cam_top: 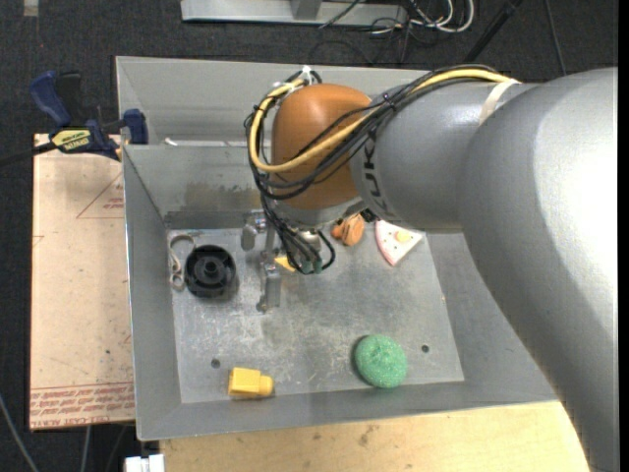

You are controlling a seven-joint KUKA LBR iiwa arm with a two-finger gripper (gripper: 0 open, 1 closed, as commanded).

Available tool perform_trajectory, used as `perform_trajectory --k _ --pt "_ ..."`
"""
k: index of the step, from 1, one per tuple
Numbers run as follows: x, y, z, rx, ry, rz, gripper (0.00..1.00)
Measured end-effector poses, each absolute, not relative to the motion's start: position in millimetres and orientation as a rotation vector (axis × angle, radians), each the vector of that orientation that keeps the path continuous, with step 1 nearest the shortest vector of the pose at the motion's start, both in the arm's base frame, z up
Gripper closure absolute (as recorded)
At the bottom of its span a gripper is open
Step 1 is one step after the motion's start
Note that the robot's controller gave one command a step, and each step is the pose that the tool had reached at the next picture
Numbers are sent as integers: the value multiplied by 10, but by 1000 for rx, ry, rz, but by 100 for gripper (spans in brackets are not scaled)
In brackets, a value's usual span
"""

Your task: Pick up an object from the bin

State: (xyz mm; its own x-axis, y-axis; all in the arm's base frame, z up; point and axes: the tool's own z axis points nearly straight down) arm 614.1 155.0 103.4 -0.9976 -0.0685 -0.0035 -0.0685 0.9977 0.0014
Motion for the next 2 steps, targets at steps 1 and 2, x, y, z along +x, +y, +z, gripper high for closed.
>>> perform_trajectory --k 1,2 --pt "6289 1806 739 -304 3121 3 0" --pt "5723 1440 702 -80 3139 3 100"
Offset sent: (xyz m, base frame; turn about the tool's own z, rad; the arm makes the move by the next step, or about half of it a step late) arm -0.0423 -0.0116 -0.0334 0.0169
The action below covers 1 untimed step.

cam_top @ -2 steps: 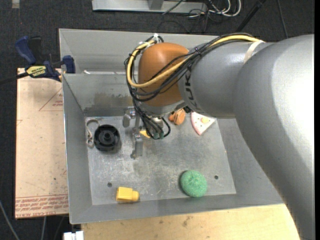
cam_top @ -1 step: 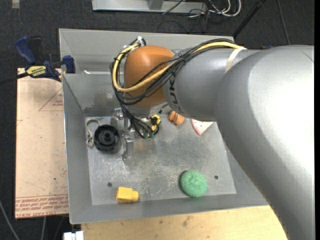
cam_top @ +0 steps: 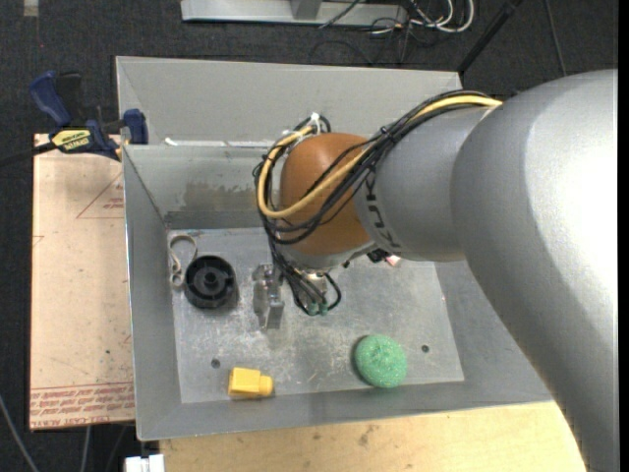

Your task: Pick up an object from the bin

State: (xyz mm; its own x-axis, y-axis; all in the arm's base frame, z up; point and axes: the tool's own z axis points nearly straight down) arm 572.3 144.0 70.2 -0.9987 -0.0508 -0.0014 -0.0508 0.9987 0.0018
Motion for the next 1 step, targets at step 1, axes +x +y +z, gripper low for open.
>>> perform_trajectory --k 1 --pt "5723 1439 702 -79 3139 3 0"
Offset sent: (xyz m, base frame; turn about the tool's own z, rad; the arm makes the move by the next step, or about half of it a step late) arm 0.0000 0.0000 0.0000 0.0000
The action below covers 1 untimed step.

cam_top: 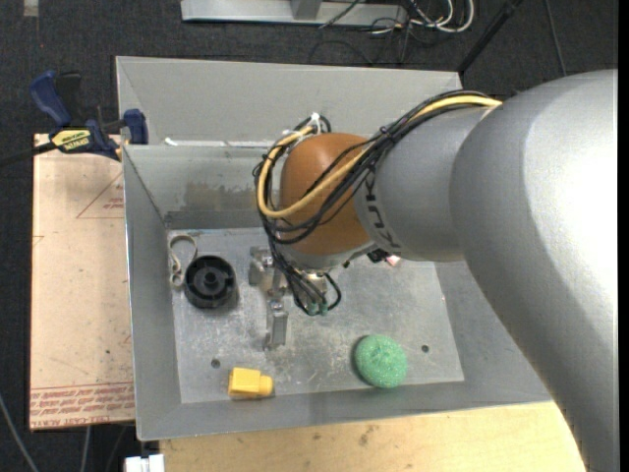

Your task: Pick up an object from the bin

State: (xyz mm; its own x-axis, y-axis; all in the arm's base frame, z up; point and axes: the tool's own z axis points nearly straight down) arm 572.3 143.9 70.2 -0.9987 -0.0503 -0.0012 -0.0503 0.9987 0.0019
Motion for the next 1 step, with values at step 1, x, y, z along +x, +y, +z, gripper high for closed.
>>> perform_trajectory --k 1 --pt "5723 1438 701 -79 3139 3 0"
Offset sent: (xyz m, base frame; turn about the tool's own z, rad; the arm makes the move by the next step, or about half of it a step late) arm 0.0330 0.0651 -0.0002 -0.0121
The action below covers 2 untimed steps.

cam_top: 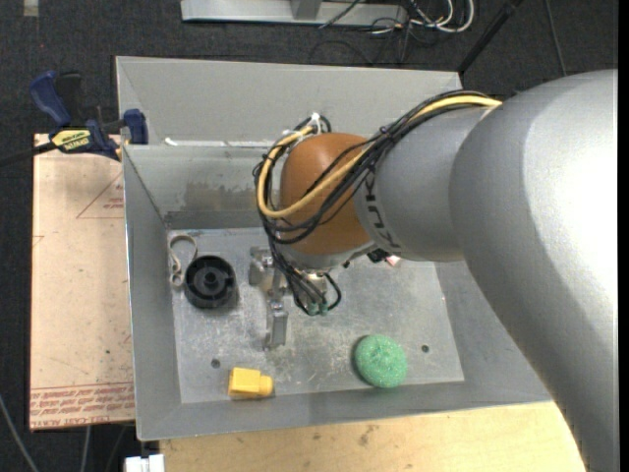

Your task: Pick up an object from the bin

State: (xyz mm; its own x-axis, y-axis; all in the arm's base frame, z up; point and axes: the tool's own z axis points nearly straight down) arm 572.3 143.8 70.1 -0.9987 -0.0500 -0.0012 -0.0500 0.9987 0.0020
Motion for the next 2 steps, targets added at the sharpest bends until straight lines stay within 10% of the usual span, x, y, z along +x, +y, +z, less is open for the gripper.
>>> perform_trajectory --k 2 --pt "5990 1941 704 -93 3136 2 0"
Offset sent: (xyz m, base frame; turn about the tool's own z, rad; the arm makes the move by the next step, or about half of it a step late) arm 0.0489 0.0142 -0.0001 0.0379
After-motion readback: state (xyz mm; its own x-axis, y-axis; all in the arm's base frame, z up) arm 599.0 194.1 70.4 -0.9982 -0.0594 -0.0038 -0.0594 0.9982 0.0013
